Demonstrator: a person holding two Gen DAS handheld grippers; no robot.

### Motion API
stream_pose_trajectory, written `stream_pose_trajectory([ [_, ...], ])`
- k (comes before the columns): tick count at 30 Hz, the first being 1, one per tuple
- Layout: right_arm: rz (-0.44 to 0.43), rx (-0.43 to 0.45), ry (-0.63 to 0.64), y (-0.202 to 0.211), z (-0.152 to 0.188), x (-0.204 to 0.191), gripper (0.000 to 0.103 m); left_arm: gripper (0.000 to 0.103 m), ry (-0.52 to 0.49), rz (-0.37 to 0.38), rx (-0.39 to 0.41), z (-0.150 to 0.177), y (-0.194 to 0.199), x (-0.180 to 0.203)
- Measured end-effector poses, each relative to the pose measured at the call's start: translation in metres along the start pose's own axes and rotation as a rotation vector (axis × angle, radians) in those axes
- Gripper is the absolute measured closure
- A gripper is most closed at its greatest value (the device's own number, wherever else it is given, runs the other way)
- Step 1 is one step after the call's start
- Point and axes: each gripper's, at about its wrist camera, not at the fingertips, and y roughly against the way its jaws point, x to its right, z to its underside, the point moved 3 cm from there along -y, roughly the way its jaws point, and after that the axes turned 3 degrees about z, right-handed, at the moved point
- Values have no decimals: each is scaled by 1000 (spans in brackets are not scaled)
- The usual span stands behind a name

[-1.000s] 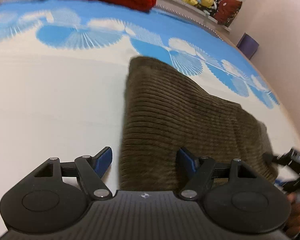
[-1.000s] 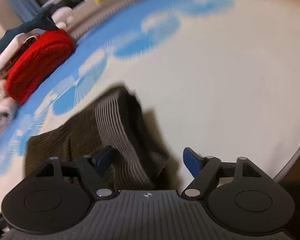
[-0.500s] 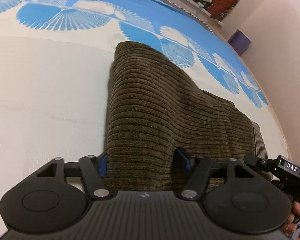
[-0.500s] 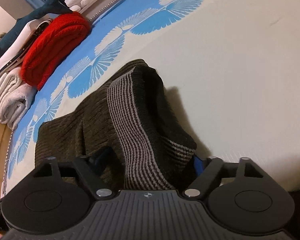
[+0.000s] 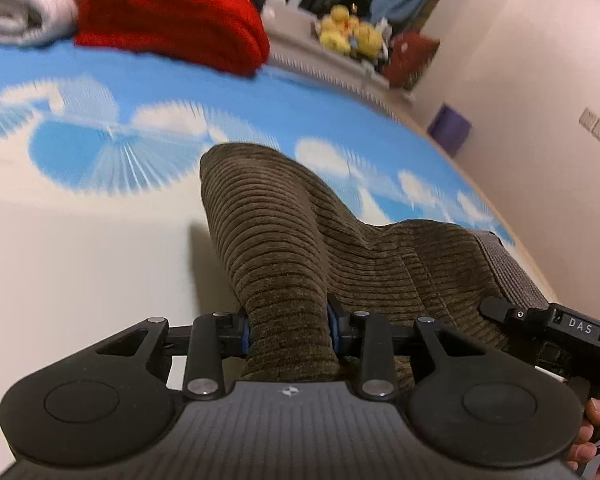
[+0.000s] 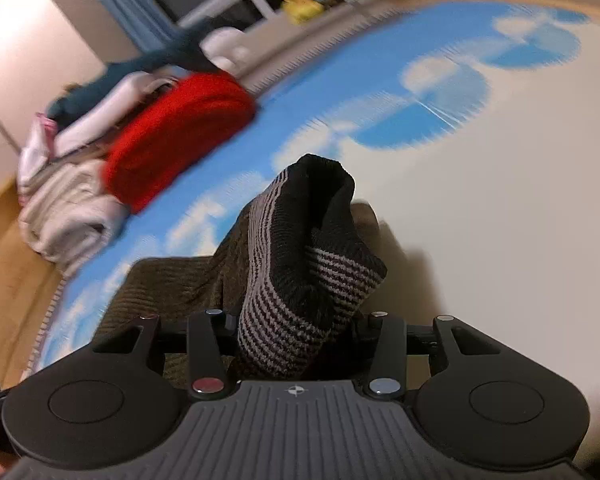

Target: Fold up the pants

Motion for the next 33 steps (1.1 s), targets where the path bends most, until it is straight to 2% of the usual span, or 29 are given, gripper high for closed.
stream_pose_trajectory([
  [6,-131,43,111,-19,-21,-59,57,64,12,-20,100,-32,32,-41],
  [8,-147,20,118,-35,-19,-69,54,50,33,-52,64,-27,28,-62],
  [9,-137,-21,115,-46,-17,-70,50,48,52,-103,15,-22,21,-75],
  [10,-108,-95,107,-63,-12,-67,47,49,61,-185,-58,-15,13,-86],
  [11,-53,-190,116,-81,-6,-63,47,54,49,-258,-100,-9,10,-93],
  [12,26,-277,142,-95,1,-59,47,50,22,-322,-105,-4,13,-95],
  [13,98,-321,167,-103,6,-54,46,48,18,-305,-70,-2,21,-93],
  [15,126,-269,165,-97,5,-44,40,50,-2,-329,-10,1,40,-78],
  [17,109,-225,145,-85,3,-39,40,50,-56,-297,43,11,54,-59],
  [18,108,-195,150,-78,3,-37,40,50,-100,-266,31,21,54,-47],
  [19,105,-173,164,-73,5,-35,37,50,-141,-263,-17,33,47,-41],
  [20,104,-163,178,-69,8,-31,35,48,-203,-296,-81,50,34,-36],
  [22,123,-205,163,-75,11,-19,27,46,-329,-349,-52,72,31,-25],
  [23,115,-220,131,-76,13,-18,28,46,-346,-360,-48,71,33,-21],
  [25,127,-213,118,-69,10,-18,28,43,-292,-369,-56,61,40,-20],
  [28,161,-167,209,-50,11,-31,29,26,-208,-436,-24,59,61,-17],
  [33,139,-117,360,-1,31,-47,30,16,-232,-447,32,85,102,20],
])
